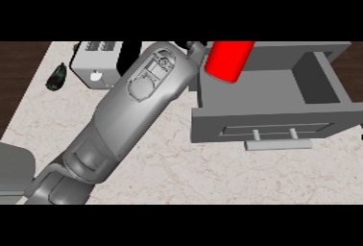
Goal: Pick up the can, place it into the drawer and close the drawer
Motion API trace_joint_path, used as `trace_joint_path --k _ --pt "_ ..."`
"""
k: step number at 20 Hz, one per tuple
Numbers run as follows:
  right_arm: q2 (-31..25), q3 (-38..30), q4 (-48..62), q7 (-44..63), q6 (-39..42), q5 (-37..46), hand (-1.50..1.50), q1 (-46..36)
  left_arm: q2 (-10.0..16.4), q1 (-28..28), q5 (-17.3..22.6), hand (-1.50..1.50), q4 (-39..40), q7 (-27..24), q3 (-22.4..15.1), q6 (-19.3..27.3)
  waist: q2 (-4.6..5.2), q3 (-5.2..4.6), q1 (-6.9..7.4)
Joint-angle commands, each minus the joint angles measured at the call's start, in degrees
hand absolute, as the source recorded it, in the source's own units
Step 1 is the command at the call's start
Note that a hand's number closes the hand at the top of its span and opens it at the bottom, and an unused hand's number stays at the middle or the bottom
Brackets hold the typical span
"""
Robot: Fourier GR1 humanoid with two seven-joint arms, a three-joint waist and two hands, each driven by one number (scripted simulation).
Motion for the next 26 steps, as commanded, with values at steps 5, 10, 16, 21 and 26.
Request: trace_joint_path --k 5,10,16,21,26 --pt "1.5 1.9 1.4 -2.1 0.7 2.1 -1.50 0.4 0.0 -6.5 6.1 1.50 14.1 -8.0 -1.7 -0.1 0.48 0.05 -1.27" --pt "-2.2 -3.1 2.6 0.6 0.1 -1.7 -1.50 -4.1 0.0 -8.5 8.2 1.50 17.2 -7.6 -5.5 0.4 0.31 0.04 -0.82" --pt "-3.6 -2.4 4.1 2.3 0.6 -1.2 -1.50 -6.5 0.0 -9.2 13.7 1.50 21.6 -10.5 -9.1 1.9 0.77 0.10 -2.47" --pt "-1.4 0.9 1.4 2.6 -0.5 1.2 -1.50 -6.4 0.0 -10.9 14.2 1.50 24.9 -12.9 -11.9 4.4 0.91 0.09 -2.85" --pt "-2.5 0.0 5.1 0.9 0.1 0.6 -1.50 -9.0 0.0 -9.5 16.5 1.50 26.1 -15.8 -14.6 5.5 1.42 0.16 -4.32"
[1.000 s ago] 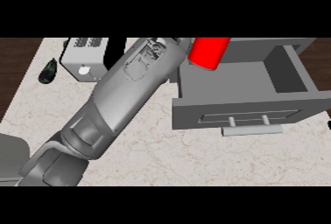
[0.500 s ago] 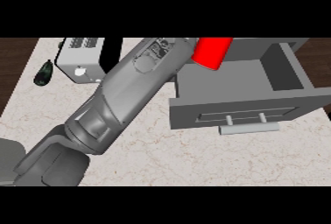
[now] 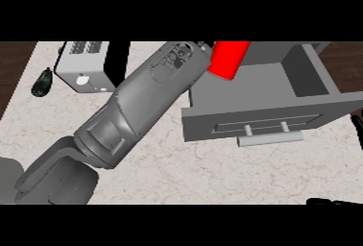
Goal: Pick up the can, place it into the drawer and close the drawer
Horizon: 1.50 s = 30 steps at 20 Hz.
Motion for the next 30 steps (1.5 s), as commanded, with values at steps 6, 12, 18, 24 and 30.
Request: trace_joint_path --k 6,12,18,24,30 --pt "0.4 0.7 -2.4 1.6 0.0 -0.7 -1.50 0.4 0.0 1.8 2.1 1.50 2.9 -3.1 -5.3 1.9 0.12 -0.02 -1.56" --pt "0.6 2.3 1.3 -0.5 -0.5 2.0 -1.50 -2.8 0.0 1.8 3.4 -1.50 3.3 -1.7 -8.7 4.1 0.44 0.04 -1.61" --pt "0.2 1.1 0.1 -0.5 0.4 0.6 -1.50 -0.1 0.0 3.0 5.0 -1.50 4.8 -4.1 -8.9 7.2 0.31 0.01 -1.78" --pt "-1.7 0.2 0.0 0.1 1.0 0.0 -1.50 -2.3 0.0 3.5 7.5 -1.50 3.8 -5.5 -9.1 8.8 0.49 0.01 -2.20" --pt "-3.6 2.4 -4.8 -3.2 -0.3 10.2 -1.50 -2.6 0.0 4.3 11.2 -1.50 1.2 -6.1 -8.0 9.4 0.26 -0.09 -1.64"
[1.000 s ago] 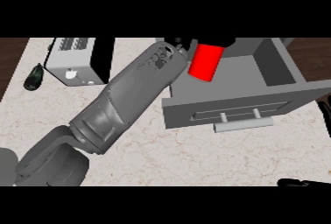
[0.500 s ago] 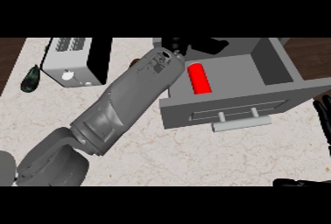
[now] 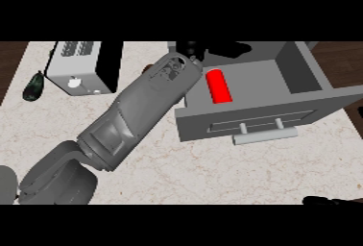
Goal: Pick up the can, place it into the drawer and close the drawer
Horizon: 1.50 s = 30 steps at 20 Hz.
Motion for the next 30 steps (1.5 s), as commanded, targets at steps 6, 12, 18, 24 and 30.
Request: trace_joint_path --k 6,12,18,24,30 --pt "-4.7 3.8 -2.9 -2.7 0.3 12.9 -1.50 -2.3 0.0 0.0 4.7 -1.50 -2.6 -1.4 0.3 1.3 -0.30 -0.06 1.56" --pt "-7.5 6.0 0.3 -6.1 -0.7 22.8 -1.50 -4.7 0.0 2.0 7.2 -1.50 -4.8 -5.4 1.0 2.4 -0.62 -0.05 3.33" --pt "-10.0 11.7 5.0 -5.5 -3.3 38.4 -1.50 -7.8 0.0 -3.3 6.0 -1.50 -2.5 -3.3 1.1 2.7 -1.06 -0.09 5.85" --pt "-10.1 17.8 14.1 -3.7 -4.8 49.8 -1.50 -13.1 0.0 -1.1 6.1 -1.50 -6.7 0.6 -0.5 3.4 -1.64 -0.11 7.61" --pt "-7.9 18.6 27.7 -6.9 -13.8 57.9 -1.50 -14.8 3.4 -1.0 4.0 -1.50 -9.4 3.7 1.3 2.8 -1.99 -0.09 8.66"
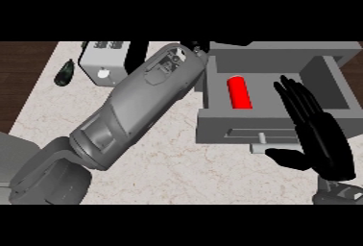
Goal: Pick up the can, place it into the drawer and close the drawer
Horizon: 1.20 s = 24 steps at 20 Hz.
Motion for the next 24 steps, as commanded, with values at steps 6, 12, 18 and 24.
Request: trace_joint_path --k 6,12,18,24 --pt "3.6 -3.8 21.6 -4.2 -12.8 3.9 -1.50 -7.2 8.4 3.4 -3.8 -1.50 -12.3 9.9 -2.3 0.0 -0.58 0.04 2.35" --pt "5.4 -4.6 34.8 -6.1 -19.7 7.7 -1.50 -13.0 12.7 10.1 -5.6 -1.50 -19.5 10.3 -2.2 -0.9 -0.23 0.04 2.69" --pt "4.5 -7.0 44.2 -7.2 -24.8 10.8 -1.50 -17.4 17.4 10.9 -6.4 -1.50 -24.8 15.7 -2.3 -0.9 -0.09 0.07 3.10" --pt "4.5 -10.4 54.3 -5.8 -31.2 13.8 -1.50 -25.9 20.3 13.8 -6.5 -1.50 -29.0 17.5 -2.3 -3.0 0.39 0.10 4.11"
